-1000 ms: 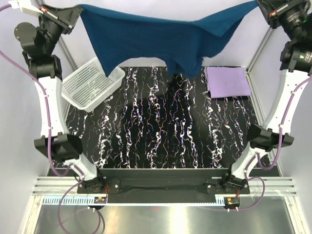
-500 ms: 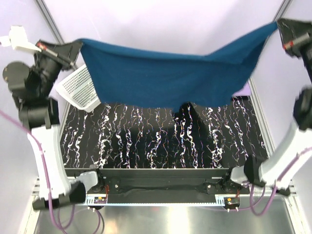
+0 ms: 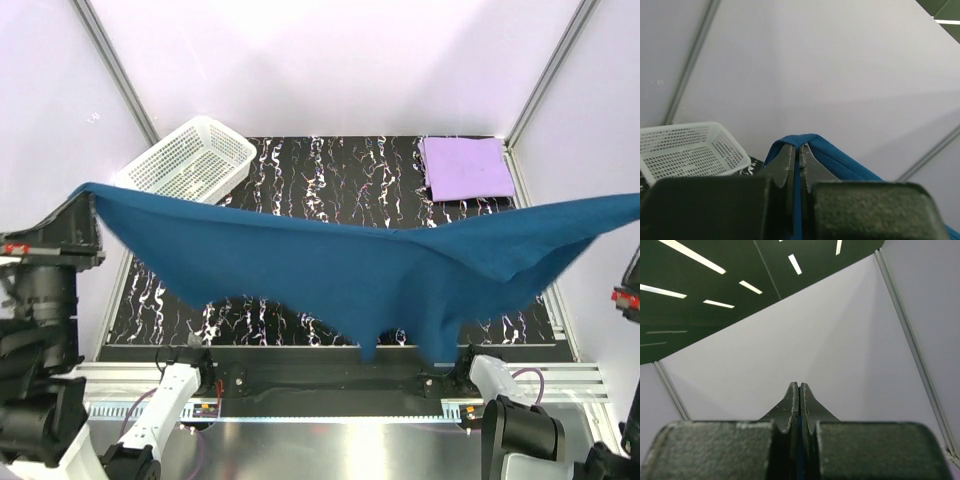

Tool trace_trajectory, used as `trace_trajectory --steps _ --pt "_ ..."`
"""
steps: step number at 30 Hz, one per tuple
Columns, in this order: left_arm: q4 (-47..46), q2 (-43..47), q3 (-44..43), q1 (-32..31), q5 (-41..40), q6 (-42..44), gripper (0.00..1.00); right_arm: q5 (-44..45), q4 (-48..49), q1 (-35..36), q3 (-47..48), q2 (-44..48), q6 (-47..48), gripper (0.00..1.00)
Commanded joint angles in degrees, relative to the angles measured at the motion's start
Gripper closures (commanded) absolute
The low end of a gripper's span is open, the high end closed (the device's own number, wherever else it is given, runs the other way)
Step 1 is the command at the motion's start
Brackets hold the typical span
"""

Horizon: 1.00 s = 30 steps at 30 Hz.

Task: Fold and stack the t-shirts
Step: Flatten the tshirt out

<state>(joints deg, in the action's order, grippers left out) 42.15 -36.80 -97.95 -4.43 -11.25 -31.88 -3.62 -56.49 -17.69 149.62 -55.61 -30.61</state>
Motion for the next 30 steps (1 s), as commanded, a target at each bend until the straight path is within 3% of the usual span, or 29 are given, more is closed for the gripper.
trace_trajectory --steps 1,8,15,20,25,30 --pt "0.83 -1.52 -2.93 -1.46 -10.38 5.86 1.00 5.20 1.64 0.29 2.42 -2.48 1.96 1.00" --pt "-5.58 -1.43 0.64 -1.99 -3.62 9.02 1.00 5.64 4.02 0.91 1.21 -3.54 3.98 1.00" --pt "-18.93 -5.90 9.34 -1.99 -4.66 12.18 1.00 -2.35 21.90 0.91 -19.85 -4.58 2.22 1.00" --pt "-30.53 -13.38 7.61 -1.99 -5.19 16.58 1.00 -7.80 34.76 0.91 -29.73 -8.63 3.62 1.00" --pt "-33.18 -20.94 0.14 -1.90 -6.42 22.47 1.00 -12.46 37.50 0.91 -25.71 -16.54 7.49 1.00" --pt "-35.21 -21.30 -0.75 -1.90 -8.35 24.67 1.00 -12.38 38.74 0.91 -23.77 -18.21 10.04 1.00"
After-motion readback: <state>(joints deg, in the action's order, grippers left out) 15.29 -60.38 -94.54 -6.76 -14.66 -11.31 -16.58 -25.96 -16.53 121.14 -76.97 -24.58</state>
